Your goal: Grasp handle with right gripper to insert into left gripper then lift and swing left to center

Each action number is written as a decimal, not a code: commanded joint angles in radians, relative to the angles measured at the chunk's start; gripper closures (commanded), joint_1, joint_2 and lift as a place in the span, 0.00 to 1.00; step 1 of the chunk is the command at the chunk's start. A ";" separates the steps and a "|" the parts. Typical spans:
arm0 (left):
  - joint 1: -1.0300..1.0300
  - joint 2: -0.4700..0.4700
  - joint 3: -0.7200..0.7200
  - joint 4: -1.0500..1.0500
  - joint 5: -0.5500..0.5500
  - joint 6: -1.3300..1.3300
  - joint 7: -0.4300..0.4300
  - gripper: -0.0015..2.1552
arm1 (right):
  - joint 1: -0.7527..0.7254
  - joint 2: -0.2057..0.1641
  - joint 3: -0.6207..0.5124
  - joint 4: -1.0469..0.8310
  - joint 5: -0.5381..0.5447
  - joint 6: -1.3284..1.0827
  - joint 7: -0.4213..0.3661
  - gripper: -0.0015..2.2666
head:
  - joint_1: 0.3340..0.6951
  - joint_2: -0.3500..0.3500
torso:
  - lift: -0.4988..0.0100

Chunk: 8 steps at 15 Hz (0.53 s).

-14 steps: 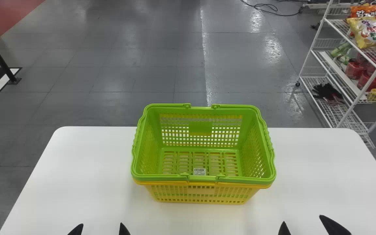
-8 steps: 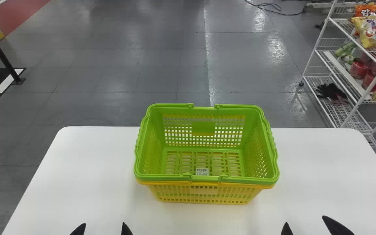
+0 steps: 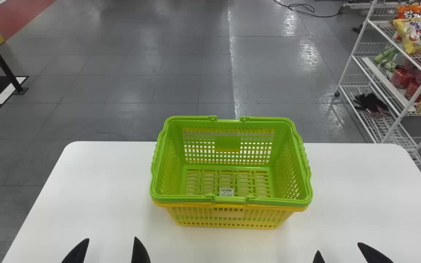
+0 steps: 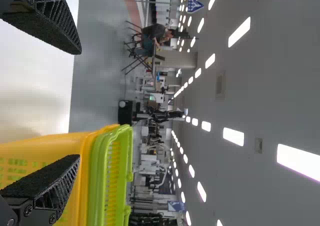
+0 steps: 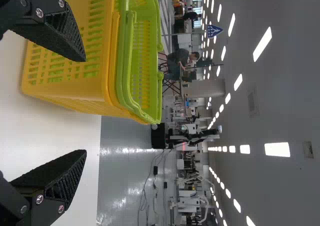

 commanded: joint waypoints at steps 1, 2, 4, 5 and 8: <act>0.007 0.008 0.027 -0.095 -0.017 0.078 0.007 0.04 | -0.001 -0.005 -0.002 -0.003 0.000 0.012 0.001 0.08 | 1.00 0.58 | 0.80; 0.007 0.016 0.044 -0.152 -0.019 0.139 0.007 0.04 | -0.002 -0.005 -0.003 -0.004 0.000 0.009 0.001 0.08 | 1.00 0.58 | 0.80; 0.006 0.031 0.089 -0.273 -0.016 0.308 -0.009 0.05 | -0.005 -0.005 -0.009 -0.009 0.000 0.009 0.015 0.06 | 1.00 0.59 | 0.80; 0.000 0.036 0.115 -0.330 -0.002 0.394 -0.030 0.04 | -0.005 -0.007 -0.009 -0.010 0.000 0.009 0.017 0.06 | 1.00 0.59 | 0.80; -0.033 0.045 0.199 -0.445 0.076 0.617 -0.122 0.02 | -0.011 -0.013 -0.009 -0.010 0.002 0.018 0.029 0.07 | 1.00 0.60 | 0.80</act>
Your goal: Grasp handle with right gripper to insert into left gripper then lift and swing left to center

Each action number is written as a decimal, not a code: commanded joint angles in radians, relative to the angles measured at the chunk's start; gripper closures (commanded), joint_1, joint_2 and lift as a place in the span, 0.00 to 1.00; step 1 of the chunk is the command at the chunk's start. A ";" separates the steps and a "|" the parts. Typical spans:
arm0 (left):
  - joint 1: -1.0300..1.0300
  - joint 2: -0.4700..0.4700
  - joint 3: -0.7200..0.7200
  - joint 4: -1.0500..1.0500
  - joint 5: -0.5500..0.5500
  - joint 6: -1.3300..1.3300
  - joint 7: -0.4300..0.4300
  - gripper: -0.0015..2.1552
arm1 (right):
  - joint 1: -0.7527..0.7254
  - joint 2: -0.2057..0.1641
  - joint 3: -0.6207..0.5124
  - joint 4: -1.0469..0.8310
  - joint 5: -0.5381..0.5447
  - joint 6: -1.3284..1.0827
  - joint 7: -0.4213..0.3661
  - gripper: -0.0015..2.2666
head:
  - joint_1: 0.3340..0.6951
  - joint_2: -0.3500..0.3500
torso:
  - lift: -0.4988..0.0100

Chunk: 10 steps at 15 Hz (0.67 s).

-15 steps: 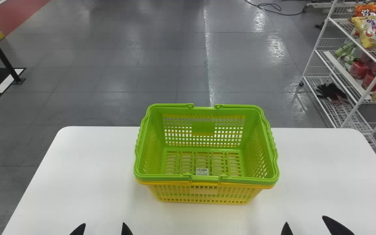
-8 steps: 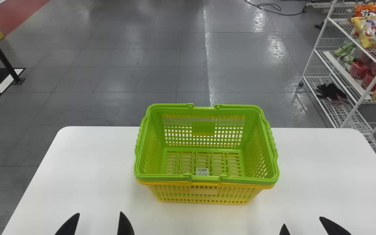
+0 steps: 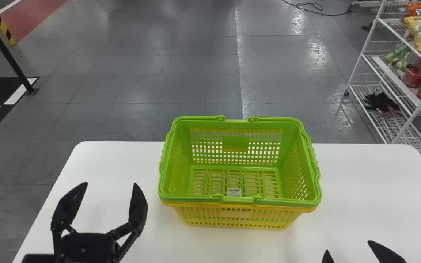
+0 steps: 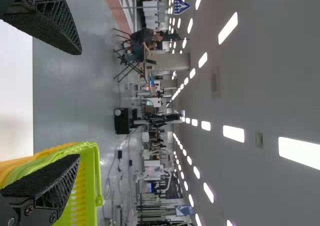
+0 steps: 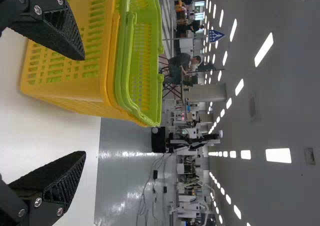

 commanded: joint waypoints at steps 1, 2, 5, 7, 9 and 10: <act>-0.031 0.010 0.063 -0.079 0.057 0.162 -0.041 0.02 | -0.002 -0.002 0.000 0.000 0.001 0.008 0.003 0.07 | 1.00 0.62 | 0.80; -0.049 0.013 0.098 -0.114 0.097 0.257 -0.082 0.02 | -0.003 -0.002 0.000 0.000 0.000 0.011 0.014 0.07 | 1.00 0.63 | 0.80; -0.128 0.013 0.200 -0.194 0.258 0.564 -0.220 0.02 | -0.005 -0.001 0.000 0.000 0.001 0.017 0.025 0.07 | 1.00 0.66 | 0.80; -0.200 0.012 0.221 -0.200 0.300 0.665 -0.237 0.02 | -0.005 -0.001 0.003 -0.002 0.008 0.020 0.026 0.07 | 1.00 0.67 | 0.80; -0.290 0.003 0.255 -0.194 0.378 0.813 -0.295 0.02 | -0.003 -0.001 0.008 -0.002 0.021 0.029 0.026 0.07 | 1.00 0.68 | 0.80; -0.332 0.001 0.260 -0.180 0.401 0.874 -0.323 0.02 | -0.005 -0.001 0.009 -0.002 0.024 0.032 0.026 0.07 | 1.00 0.68 | 0.80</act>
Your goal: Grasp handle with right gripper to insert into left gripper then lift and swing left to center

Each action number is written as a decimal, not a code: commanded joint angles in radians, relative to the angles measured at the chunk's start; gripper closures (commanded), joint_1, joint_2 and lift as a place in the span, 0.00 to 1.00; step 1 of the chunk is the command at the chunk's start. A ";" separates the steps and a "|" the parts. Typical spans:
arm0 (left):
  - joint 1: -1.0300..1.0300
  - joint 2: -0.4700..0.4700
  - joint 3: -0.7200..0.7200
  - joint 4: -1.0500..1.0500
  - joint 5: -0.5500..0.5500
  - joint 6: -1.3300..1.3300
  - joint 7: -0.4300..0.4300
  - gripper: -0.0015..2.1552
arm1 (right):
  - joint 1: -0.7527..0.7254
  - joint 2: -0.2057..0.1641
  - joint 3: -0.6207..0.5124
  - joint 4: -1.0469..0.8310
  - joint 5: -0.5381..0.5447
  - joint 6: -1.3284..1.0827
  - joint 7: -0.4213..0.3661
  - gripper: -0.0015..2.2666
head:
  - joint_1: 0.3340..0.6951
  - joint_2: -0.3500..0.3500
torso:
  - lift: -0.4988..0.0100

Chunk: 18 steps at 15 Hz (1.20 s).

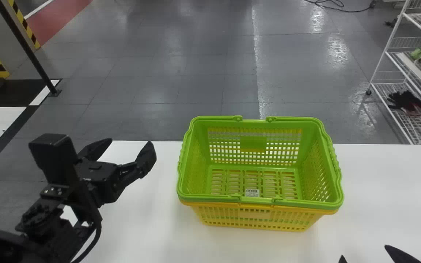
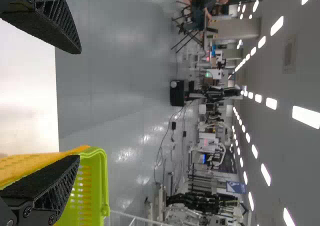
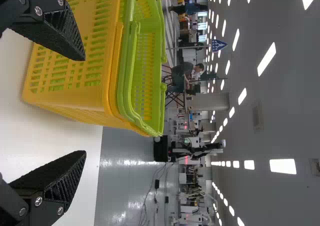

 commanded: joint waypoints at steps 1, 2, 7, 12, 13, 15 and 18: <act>-0.117 -0.004 0.018 0.040 0.066 0.153 -0.058 0.03 | 0.000 0.000 0.006 0.000 0.012 0.010 0.000 0.07 | 1.00 0.68 | 0.80; -0.165 -0.005 0.032 0.068 0.095 0.227 -0.114 0.03 | 0.000 0.000 0.006 -0.005 0.016 0.016 0.000 0.07 | 1.00 0.67 | 0.80; -0.325 -0.004 0.066 0.235 0.230 0.472 -0.248 0.03 | 0.009 0.002 0.006 -0.014 0.024 0.022 0.000 0.07 | 1.00 0.63 | 0.80; -0.466 -0.004 0.069 0.399 0.327 0.699 -0.286 0.03 | 0.018 0.005 0.003 -0.026 0.030 0.025 0.000 0.07 | 1.00 0.61 | 0.80; -0.493 -0.001 0.069 0.436 0.367 0.730 -0.292 0.03 | 0.023 0.005 0.003 -0.029 0.032 0.028 0.000 0.07 | 1.00 0.60 | 0.80; -0.516 -0.002 0.072 0.470 0.410 0.742 -0.298 0.03 | 0.028 0.005 0.003 -0.037 0.036 0.034 0.000 0.07 | 1.00 0.59 | 0.80; -0.548 -0.007 0.073 0.516 0.479 0.776 -0.312 0.03 | 0.031 0.005 0.000 -0.038 0.036 0.037 0.000 0.07 | 1.00 0.56 | 0.80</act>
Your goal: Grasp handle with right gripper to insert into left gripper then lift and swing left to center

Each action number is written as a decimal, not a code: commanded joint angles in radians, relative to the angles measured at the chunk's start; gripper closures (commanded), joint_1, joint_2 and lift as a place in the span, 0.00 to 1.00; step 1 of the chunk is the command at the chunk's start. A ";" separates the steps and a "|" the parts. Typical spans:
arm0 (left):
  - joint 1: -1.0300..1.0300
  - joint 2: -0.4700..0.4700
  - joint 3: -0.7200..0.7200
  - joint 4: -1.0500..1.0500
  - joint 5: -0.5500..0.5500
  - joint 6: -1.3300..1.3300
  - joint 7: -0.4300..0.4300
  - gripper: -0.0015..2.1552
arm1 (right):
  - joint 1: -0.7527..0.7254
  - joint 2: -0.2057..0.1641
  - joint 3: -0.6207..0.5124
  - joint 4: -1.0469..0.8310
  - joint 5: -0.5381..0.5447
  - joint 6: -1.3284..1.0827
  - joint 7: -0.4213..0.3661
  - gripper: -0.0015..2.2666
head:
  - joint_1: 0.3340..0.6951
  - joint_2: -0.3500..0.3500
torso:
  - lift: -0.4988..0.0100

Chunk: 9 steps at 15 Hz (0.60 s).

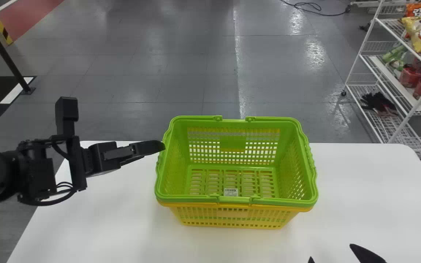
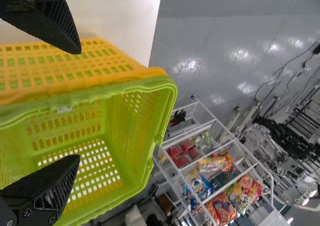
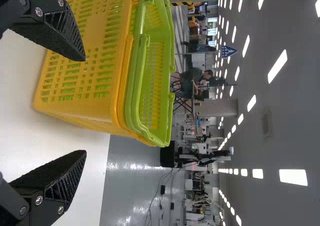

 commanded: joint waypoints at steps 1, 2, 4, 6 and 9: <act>-0.016 -0.005 -0.004 0.021 0.036 0.011 -0.001 0.03 | 0.002 0.000 -0.001 0.000 0.000 0.002 0.000 0.07 | 1.00 0.55 | 0.80; -0.018 -0.011 -0.009 0.021 0.035 0.011 -0.001 0.03 | 0.002 0.000 -0.003 -0.002 0.000 0.002 0.000 0.07 | 1.00 0.54 | 0.80; -0.027 -0.022 -0.021 0.033 0.027 0.008 -0.003 0.03 | 0.004 0.000 -0.006 -0.004 0.000 0.002 0.000 0.07 | 1.00 0.53 | 0.80; -0.032 -0.029 -0.029 0.045 0.020 0.008 -0.013 0.03 | 0.008 0.000 -0.010 -0.010 0.000 0.002 0.000 0.07 | 1.00 0.50 | 0.80; -0.038 -0.037 -0.034 0.056 0.018 0.008 -0.020 0.03 | 0.010 0.000 -0.013 -0.010 0.000 0.008 0.002 0.07 | 1.00 0.49 | 0.80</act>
